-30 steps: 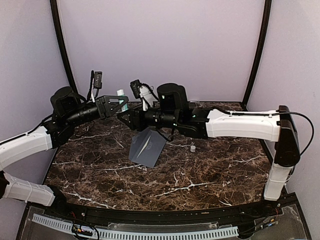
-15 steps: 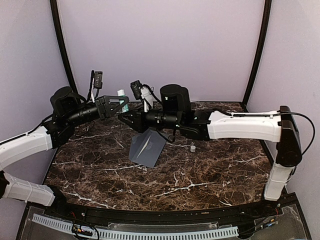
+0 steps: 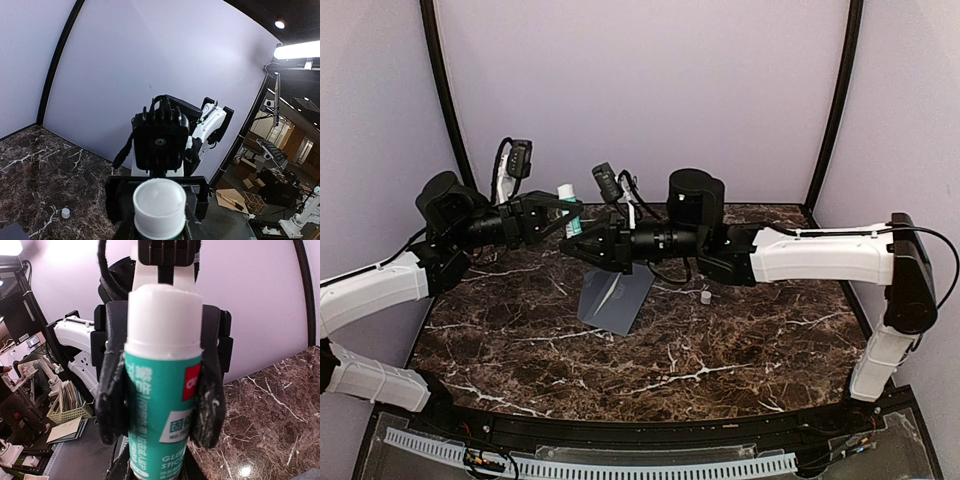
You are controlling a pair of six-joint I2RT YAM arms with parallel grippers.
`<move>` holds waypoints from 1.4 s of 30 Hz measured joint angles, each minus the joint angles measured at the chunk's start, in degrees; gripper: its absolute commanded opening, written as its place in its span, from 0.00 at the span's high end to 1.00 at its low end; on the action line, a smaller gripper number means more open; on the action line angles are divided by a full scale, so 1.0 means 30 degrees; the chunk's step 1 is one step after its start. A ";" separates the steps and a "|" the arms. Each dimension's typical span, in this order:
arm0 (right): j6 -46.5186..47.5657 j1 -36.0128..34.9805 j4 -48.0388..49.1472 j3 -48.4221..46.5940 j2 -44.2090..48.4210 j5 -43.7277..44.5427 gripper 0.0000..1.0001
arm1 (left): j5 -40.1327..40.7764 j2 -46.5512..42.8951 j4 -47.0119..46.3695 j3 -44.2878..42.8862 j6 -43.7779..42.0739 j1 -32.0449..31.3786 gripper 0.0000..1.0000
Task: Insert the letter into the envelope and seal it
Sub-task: Unscrew the solid glue.
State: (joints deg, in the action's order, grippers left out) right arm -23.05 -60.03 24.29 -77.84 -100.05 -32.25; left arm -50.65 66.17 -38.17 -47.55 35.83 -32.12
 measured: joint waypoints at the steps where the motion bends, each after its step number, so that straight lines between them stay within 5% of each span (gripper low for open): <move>1: -0.0087 0.0015 0.0146 0.0058 0.0000 -0.0401 0.83 | -0.0270 0.0022 -0.0131 0.0000 0.0051 -0.0015 1.00; 11: -0.0430 0.0692 0.0750 0.0707 0.1173 -0.0095 0.32 | -0.0648 0.0146 -0.0291 -0.0029 0.0044 0.0160 1.00; 19: 0.0248 0.1188 0.0459 0.2004 0.3643 0.4262 0.21 | 0.3111 -0.1581 0.0678 0.0153 -0.1341 0.0160 1.00; 23: 0.0459 0.1166 -0.0291 0.1982 0.3606 0.5697 0.21 | 0.5887 -0.2244 0.1909 0.0131 -0.2040 0.0160 1.00; 28: 0.0729 0.0801 -0.1821 0.0488 0.2259 0.6936 0.34 | 0.8240 -0.1894 0.3730 -0.0036 -0.2397 0.0160 1.00; 42: 0.1588 -0.0743 -0.5013 -0.2834 -0.0488 0.8495 0.65 | 0.9202 -0.0736 0.5085 -0.0423 -0.2368 0.0160 1.00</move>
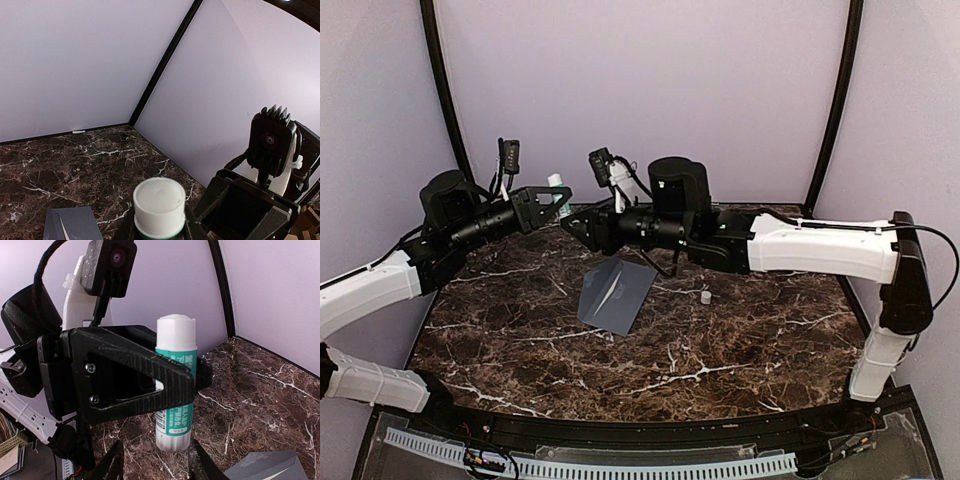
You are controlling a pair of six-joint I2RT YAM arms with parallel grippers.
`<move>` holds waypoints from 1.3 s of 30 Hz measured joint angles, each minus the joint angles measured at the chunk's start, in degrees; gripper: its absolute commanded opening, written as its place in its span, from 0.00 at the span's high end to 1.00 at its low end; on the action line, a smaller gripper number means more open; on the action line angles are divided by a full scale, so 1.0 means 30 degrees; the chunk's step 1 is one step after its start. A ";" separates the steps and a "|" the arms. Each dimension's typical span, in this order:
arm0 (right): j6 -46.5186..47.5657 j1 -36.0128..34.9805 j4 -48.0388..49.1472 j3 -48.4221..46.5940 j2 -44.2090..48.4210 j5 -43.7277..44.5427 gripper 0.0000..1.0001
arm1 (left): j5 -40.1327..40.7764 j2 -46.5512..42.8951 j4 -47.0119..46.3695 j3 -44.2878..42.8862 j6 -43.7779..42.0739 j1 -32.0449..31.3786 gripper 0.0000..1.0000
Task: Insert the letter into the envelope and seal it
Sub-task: Unscrew the solid glue.
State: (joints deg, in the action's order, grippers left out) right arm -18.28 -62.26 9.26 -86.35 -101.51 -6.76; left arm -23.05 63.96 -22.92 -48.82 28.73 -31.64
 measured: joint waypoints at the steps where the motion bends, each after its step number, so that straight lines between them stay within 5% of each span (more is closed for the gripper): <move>1: -0.0117 0.0000 -0.0080 -0.0211 -0.0160 0.0066 0.67 | -0.0015 0.0000 0.0000 0.0000 0.0000 0.0000 1.00; 18: -0.0321 0.0000 -0.1093 -0.1770 -0.1559 0.0729 0.63 | -0.0685 0.0073 -0.0036 0.0000 0.0146 0.0000 1.00; 28: -0.0364 -0.0036 -0.1049 -0.1894 -0.1741 0.0488 0.87 | -0.1202 0.0248 -0.0044 0.0000 0.0153 0.0015 1.00; 34: -0.0590 0.0168 0.0328 -0.0692 -0.1333 -0.0488 0.89 | -0.2288 0.0262 -0.0051 0.0000 0.0051 0.0124 1.00; 39: -0.1166 0.0729 0.2696 0.1588 0.0000 -0.4189 0.88 | -0.5056 0.0277 -0.1027 0.0000 0.0138 0.0022 1.00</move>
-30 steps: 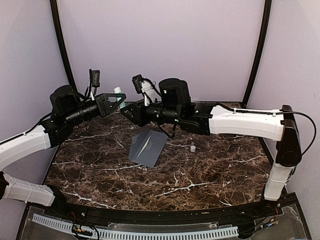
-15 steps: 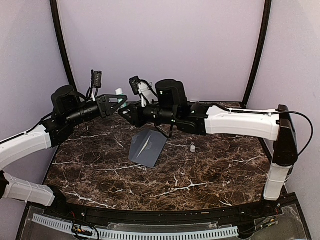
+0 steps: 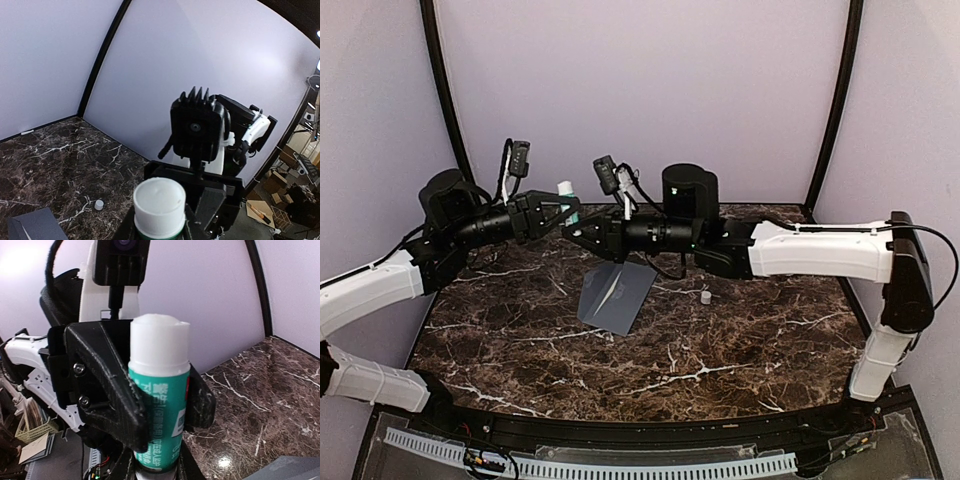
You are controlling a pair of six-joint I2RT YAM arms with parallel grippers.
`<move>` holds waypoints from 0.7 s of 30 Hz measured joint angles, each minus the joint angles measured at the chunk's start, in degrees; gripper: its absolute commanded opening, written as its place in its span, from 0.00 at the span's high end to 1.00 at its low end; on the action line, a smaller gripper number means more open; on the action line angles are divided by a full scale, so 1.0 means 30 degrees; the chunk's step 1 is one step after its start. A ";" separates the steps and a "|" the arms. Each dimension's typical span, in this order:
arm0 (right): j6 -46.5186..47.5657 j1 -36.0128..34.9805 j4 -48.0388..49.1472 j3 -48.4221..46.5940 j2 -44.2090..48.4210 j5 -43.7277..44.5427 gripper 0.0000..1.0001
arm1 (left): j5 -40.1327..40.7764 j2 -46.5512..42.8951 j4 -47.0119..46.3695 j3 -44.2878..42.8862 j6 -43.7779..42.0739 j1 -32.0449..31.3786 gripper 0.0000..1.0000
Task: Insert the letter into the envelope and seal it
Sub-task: Unscrew the solid glue.
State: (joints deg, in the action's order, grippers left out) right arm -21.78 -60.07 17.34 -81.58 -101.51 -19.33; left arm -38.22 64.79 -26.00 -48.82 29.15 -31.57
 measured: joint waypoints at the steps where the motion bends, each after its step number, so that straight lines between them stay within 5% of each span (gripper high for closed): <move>1: -0.0117 0.0095 0.0408 0.0189 0.0153 -0.0845 0.88 | -0.0670 0.0000 -0.0415 0.0000 0.0073 -0.0015 1.00; 11: -0.1698 0.0408 0.3614 0.0954 0.0342 -0.6863 0.85 | -0.5603 0.0044 -0.3082 -0.0131 0.1406 -0.0073 1.00; 15: -0.1770 0.0401 0.4036 0.1348 0.0481 -0.6972 0.69 | -0.6054 0.0197 -0.3264 -0.0138 0.1588 -0.0117 1.00; 21: -0.1552 0.0561 0.4459 0.2798 0.2353 -0.5304 0.32 | -0.5676 0.0153 -0.3344 -0.0066 0.1537 -0.0022 1.00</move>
State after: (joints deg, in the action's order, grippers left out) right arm -26.44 -58.39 30.72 -73.19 -94.45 -35.24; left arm -55.24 65.25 -36.03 -49.01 33.76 -31.64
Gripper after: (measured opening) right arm 0.543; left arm 0.236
